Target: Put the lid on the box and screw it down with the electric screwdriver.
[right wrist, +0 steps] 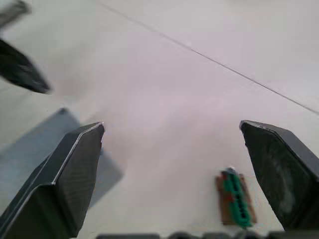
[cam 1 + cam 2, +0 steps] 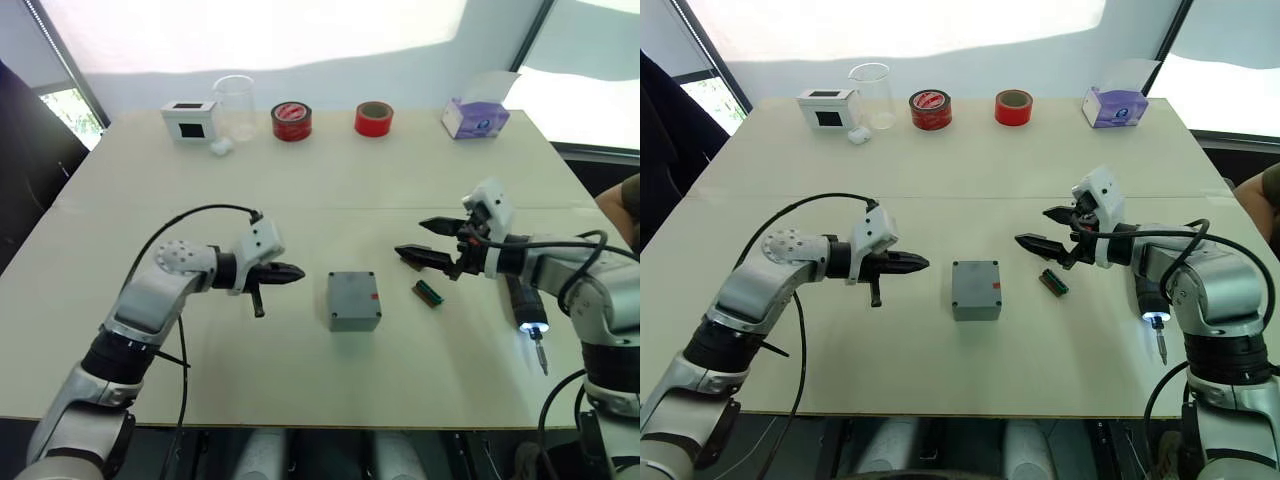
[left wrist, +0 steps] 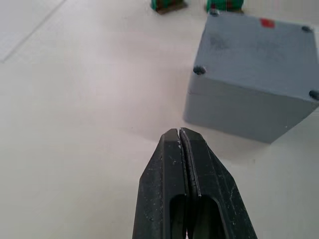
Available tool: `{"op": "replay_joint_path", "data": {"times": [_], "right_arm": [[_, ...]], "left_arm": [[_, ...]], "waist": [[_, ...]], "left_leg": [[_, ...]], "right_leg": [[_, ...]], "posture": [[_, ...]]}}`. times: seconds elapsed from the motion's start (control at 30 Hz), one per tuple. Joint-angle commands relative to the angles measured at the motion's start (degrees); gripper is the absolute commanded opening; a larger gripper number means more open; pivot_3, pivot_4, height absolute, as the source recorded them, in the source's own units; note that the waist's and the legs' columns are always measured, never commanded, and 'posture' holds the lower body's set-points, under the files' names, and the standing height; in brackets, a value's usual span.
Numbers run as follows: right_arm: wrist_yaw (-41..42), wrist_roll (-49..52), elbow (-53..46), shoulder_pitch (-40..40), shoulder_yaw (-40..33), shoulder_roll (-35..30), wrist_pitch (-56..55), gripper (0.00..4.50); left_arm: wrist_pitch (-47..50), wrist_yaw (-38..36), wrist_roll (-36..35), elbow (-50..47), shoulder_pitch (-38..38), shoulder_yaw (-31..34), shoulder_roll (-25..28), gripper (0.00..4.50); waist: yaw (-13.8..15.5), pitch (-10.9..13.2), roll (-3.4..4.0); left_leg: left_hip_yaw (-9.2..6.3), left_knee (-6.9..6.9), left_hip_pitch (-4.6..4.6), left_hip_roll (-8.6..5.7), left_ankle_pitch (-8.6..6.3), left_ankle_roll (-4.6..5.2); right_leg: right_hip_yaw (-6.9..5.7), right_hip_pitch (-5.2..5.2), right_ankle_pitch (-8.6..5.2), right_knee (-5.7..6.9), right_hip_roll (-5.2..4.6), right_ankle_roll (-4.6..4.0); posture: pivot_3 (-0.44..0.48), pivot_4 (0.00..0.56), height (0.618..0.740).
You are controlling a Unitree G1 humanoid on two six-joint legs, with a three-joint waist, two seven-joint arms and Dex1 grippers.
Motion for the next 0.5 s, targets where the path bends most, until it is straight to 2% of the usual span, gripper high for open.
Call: {"op": "replay_joint_path", "data": {"times": [0.03, 0.17, 0.27, 0.43, 0.5], "right_arm": [[-1.18, -5.90, 3.60, 0.32, 2.80, 0.17, -8.39, 4.45], [-1.51, -7.04, 7.16, -0.21, 3.78, 2.76, -11.98, 4.45], [-1.32, -9.38, 9.73, -0.33, 5.11, 3.25, -15.16, 3.88], [-0.53, -10.53, 11.53, -0.45, 6.11, 3.89, -16.80, 2.12], [-0.65, -11.25, 12.52, -0.68, 6.50, 4.16, -17.45, 2.12]], "left_arm": [[1.55, -0.20, -2.55, -4.30, -1.27, 1.12, -0.11, 0.00], [1.34, 0.92, -1.41, -6.29, -1.07, 0.22, 0.38, 0.00], [2.13, 1.41, -2.03, -7.26, -1.01, 0.50, 0.40, 0.00], [2.37, 1.63, -2.08, -7.77, -0.78, 0.64, 0.84, 0.00], [2.42, 1.72, -2.14, -7.72, -0.97, 0.70, 0.83, 0.00]], "waist": [[-0.12, 0.00, 0.00], [-0.35, 0.00, 0.00], [-0.52, 0.00, 0.00], [-0.36, 0.00, 0.00], [-0.38, 0.00, 0.00]], "left_leg": [[0.02, 0.00, -0.01, -0.02, 0.00, 0.00], [0.03, -0.01, 0.00, 0.00, 0.03, -0.04], [0.03, -0.01, 0.02, 0.04, 0.03, -0.05], [0.03, 0.00, 0.02, 0.04, 0.03, -0.05], [0.03, 0.00, 0.02, 0.04, 0.03, -0.05]], "right_leg": [[0.02, -0.01, 0.00, 0.00, 0.00, 0.00], [0.03, -0.02, 0.00, 0.01, 0.04, 0.00], [0.03, -0.01, 0.00, 0.03, 0.08, 0.00], [0.03, 0.00, 0.00, 0.03, 0.08, 0.00], [0.03, -0.01, 0.00, 0.03, 0.09, 0.00]], "posture": [[0.000, 0.150, 0.740], [0.000, 0.150, 0.740], [0.000, 0.150, 0.740], [0.000, 0.150, 0.740], [0.000, 0.150, 0.740]]}}
